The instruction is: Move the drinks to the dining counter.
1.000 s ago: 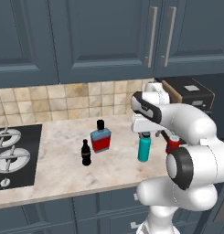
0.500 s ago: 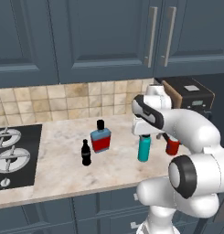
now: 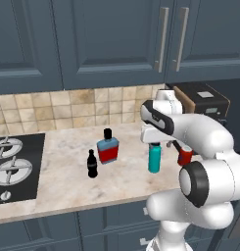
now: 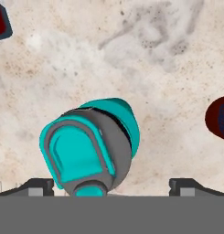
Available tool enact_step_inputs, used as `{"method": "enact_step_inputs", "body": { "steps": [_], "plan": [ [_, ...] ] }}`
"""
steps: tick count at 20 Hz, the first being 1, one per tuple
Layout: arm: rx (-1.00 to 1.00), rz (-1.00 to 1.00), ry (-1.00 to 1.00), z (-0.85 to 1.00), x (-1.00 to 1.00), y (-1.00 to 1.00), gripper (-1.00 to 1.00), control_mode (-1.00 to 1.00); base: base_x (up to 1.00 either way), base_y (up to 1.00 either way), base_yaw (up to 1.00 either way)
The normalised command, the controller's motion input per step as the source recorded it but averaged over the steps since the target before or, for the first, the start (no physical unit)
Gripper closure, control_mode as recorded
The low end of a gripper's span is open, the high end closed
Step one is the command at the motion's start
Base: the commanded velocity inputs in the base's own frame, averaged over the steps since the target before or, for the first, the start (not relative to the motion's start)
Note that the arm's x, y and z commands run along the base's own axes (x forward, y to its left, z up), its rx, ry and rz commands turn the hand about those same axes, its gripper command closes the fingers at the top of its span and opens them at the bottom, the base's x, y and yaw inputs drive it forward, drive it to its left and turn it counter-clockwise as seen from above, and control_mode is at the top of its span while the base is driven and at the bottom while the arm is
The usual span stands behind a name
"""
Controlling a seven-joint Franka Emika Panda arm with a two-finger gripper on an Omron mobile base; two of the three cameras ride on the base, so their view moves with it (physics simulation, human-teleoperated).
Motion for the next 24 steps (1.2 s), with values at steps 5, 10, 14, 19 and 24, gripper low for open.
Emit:
{"method": "enact_step_inputs", "body": {
  "steps": [5,10,14,19,24],
  "plan": [
    [0.0,0.01,0.0,0.0,-0.11,0.02,-1.0,-1.0,0.0,0.0,0.0],
    [0.0,0.08,-0.08,0.1,-0.34,0.17,-1.0,-1.0,0.0,0.0,0.0],
    [0.0,0.09,-0.13,0.03,-0.14,0.02,-1.0,-1.0,0.0,0.0,0.0],
    [0.0,0.05,-0.05,0.0,0.0,0.0,-1.0,-1.0,0.0,0.0,0.0],
    [0.0,0.03,0.0,0.0,0.11,0.0,-1.0,-1.0,0.0,0.0,0.0]
  ]
}}
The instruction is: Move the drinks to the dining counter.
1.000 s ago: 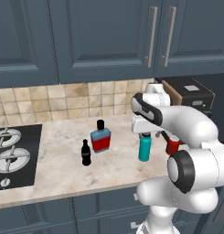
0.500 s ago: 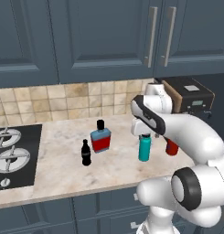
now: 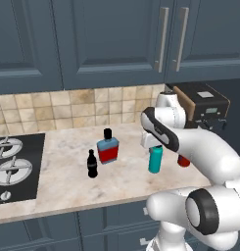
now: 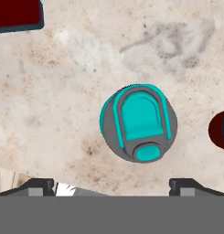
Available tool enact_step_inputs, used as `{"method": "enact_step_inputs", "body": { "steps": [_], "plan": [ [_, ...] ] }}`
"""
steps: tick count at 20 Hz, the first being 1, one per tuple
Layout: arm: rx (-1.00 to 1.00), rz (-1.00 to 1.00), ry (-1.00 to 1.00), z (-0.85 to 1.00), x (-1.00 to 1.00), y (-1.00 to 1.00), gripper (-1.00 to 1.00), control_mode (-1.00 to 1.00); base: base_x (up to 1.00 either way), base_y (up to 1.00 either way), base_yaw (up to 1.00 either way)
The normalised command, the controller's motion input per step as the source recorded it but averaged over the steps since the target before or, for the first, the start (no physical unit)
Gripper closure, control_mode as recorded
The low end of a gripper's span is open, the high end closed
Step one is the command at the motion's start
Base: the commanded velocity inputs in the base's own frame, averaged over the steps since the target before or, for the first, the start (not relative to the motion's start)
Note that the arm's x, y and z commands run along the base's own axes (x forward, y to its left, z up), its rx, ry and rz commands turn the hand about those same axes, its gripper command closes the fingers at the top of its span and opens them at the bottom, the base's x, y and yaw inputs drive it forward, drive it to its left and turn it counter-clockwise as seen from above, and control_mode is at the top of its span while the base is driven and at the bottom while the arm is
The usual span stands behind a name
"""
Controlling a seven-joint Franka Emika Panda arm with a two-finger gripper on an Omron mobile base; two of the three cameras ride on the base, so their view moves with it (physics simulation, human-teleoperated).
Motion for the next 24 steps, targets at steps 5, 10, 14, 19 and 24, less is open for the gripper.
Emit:
{"method": "enact_step_inputs", "body": {
  "steps": [5,10,14,19,24],
  "plan": [
    [0.0,0.02,0.0,0.0,0.13,0.0,-1.0,-1.0,0.0,0.0,0.0],
    [0.0,0.0,0.0,0.01,0.22,0.0,-1.0,-1.0,0.0,0.0,0.0],
    [0.0,0.0,0.0,0.0,0.26,0.0,-1.0,-1.0,0.0,0.0,0.0],
    [0.0,0.0,0.0,-0.01,0.19,0.0,-1.0,-1.0,0.0,0.0,0.0],
    [0.0,0.0,0.0,-0.08,0.16,0.0,-1.0,-1.0,0.0,0.0,0.0]
  ]
}}
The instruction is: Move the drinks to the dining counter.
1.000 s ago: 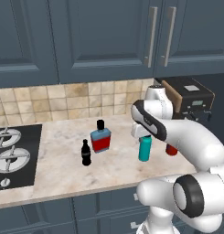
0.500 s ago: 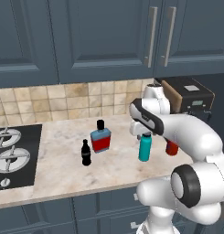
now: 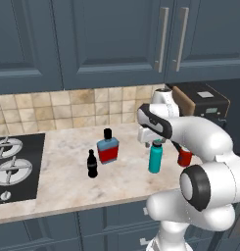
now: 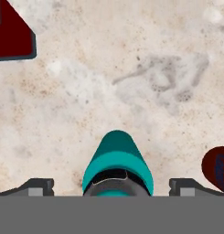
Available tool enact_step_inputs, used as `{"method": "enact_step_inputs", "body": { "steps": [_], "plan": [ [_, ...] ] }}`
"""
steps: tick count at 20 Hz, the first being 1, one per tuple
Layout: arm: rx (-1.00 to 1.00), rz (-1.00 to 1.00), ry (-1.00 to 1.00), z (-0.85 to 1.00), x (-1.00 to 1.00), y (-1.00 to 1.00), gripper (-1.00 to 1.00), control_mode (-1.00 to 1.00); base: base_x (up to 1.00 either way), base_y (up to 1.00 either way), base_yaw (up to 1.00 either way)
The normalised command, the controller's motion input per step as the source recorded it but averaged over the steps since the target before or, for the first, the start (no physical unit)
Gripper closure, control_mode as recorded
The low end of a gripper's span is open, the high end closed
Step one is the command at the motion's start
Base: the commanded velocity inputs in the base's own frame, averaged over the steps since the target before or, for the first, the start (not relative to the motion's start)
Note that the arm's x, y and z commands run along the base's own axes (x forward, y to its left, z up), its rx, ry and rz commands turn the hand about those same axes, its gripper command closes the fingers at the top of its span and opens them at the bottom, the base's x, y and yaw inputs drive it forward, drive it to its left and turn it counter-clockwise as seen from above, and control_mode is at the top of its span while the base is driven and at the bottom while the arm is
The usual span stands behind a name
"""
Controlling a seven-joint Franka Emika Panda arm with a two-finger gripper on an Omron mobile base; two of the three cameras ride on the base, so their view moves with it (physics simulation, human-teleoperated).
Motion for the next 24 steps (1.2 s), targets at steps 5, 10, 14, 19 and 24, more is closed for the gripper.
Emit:
{"method": "enact_step_inputs", "body": {
  "steps": [5,10,14,19,24],
  "plan": [
    [0.0,0.0,0.0,0.0,-0.17,0.0,-1.0,-1.0,0.0,0.0,0.0],
    [0.0,0.0,0.0,0.0,-0.16,0.0,-1.0,-1.0,0.0,0.0,0.0],
    [0.0,0.0,0.0,0.0,0.0,0.0,-1.0,-1.0,0.0,0.0,0.0],
    [0.0,0.0,0.0,0.0,0.0,0.0,1.0,-1.0,0.0,0.0,0.0],
    [0.0,0.0,0.0,0.0,0.0,0.0,1.0,-1.0,0.0,0.0,0.0]
  ]
}}
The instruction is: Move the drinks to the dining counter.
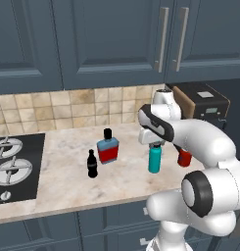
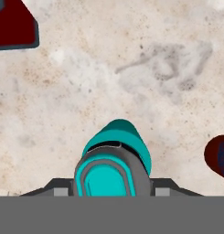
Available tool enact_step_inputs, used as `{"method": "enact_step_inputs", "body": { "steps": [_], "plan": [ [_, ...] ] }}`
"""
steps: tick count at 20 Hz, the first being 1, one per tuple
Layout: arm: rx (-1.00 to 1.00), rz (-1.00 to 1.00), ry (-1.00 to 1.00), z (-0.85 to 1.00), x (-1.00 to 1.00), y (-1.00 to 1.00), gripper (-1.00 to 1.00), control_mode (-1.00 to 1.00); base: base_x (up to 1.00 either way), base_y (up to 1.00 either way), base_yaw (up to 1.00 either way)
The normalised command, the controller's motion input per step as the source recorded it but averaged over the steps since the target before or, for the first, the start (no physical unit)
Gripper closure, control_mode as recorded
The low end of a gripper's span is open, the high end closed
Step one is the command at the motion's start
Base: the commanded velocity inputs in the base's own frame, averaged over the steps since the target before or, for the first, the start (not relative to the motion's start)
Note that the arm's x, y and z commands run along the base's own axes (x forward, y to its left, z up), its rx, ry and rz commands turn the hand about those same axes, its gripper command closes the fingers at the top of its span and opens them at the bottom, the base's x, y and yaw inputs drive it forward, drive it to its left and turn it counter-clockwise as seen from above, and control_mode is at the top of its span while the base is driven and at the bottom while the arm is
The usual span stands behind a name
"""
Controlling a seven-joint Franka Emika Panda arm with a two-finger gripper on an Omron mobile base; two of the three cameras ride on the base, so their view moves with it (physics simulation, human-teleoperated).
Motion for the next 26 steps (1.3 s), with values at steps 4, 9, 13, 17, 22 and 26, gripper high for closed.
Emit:
{"method": "enact_step_inputs", "body": {
  "steps": [4,9,13,17,22,26],
  "plan": [
    [0.0,0.0,0.0,0.0,0.0,0.0,1.0,-1.0,0.0,0.0,0.0],
    [0.0,0.0,0.0,0.06,-0.48,-0.03,1.0,-1.0,0.0,0.0,0.0],
    [0.0,-0.02,0.0,0.22,-0.88,-0.16,1.0,-1.0,0.0,0.0,0.0],
    [0.0,0.0,0.0,0.52,-0.54,-0.05,1.0,-1.0,0.0,0.0,0.0],
    [0.0,-0.01,0.0,0.55,-0.44,-0.02,1.0,-1.0,0.0,0.0,0.0],
    [0.0,-0.01,-0.02,0.5,-0.35,0.0,1.0,-1.0,0.0,0.0,0.0]
  ]
}}
